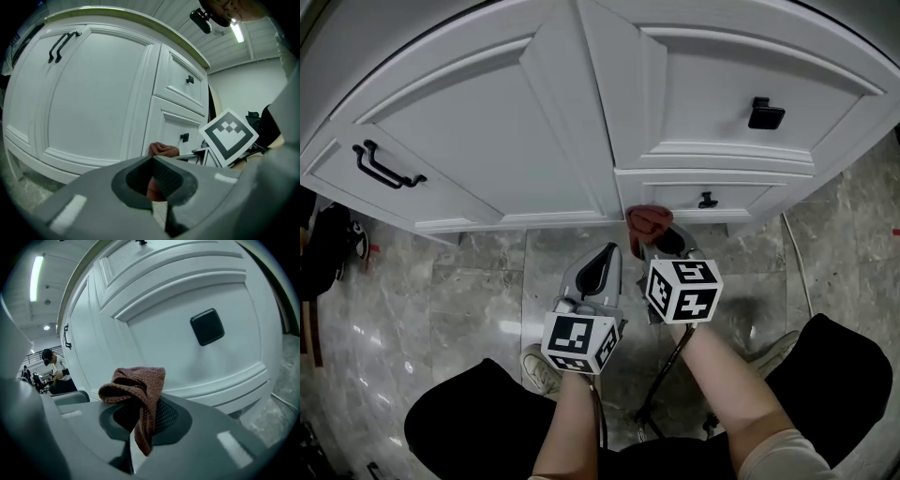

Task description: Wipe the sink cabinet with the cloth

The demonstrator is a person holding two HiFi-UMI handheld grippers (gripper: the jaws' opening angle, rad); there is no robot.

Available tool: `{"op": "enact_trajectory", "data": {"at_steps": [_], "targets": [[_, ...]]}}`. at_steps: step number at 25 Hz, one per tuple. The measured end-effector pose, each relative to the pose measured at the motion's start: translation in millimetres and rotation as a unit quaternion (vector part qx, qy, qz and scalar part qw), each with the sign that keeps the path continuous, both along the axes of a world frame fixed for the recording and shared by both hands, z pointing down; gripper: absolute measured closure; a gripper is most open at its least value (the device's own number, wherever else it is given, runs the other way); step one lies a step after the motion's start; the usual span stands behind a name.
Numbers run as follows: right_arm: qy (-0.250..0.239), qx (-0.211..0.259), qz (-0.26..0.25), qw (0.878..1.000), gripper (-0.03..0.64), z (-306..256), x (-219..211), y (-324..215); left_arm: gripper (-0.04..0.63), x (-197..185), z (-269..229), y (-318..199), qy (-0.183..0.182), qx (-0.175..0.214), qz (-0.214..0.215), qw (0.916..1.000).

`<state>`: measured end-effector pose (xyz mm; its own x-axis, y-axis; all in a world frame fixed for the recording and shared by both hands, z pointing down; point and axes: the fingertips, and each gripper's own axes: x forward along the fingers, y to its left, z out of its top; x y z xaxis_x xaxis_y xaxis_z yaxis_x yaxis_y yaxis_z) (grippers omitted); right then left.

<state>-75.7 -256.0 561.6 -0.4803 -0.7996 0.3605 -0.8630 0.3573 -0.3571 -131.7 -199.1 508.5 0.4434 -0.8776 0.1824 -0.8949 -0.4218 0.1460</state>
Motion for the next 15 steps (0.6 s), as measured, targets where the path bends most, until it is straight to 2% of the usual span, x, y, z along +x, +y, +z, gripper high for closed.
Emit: {"op": "enact_trajectory", "data": {"at_steps": [7,15], "targets": [[-0.001,-0.009,0.047,0.999,0.538,1,45,-4,0.595,16,-7,-2,0.001,0.006,0.015,0.9999],[0.004,-0.010,0.087,0.996,0.538,0,103,-5,0.595,62,-2,-9,-0.009,0.005,0.057,0.9983]]}}
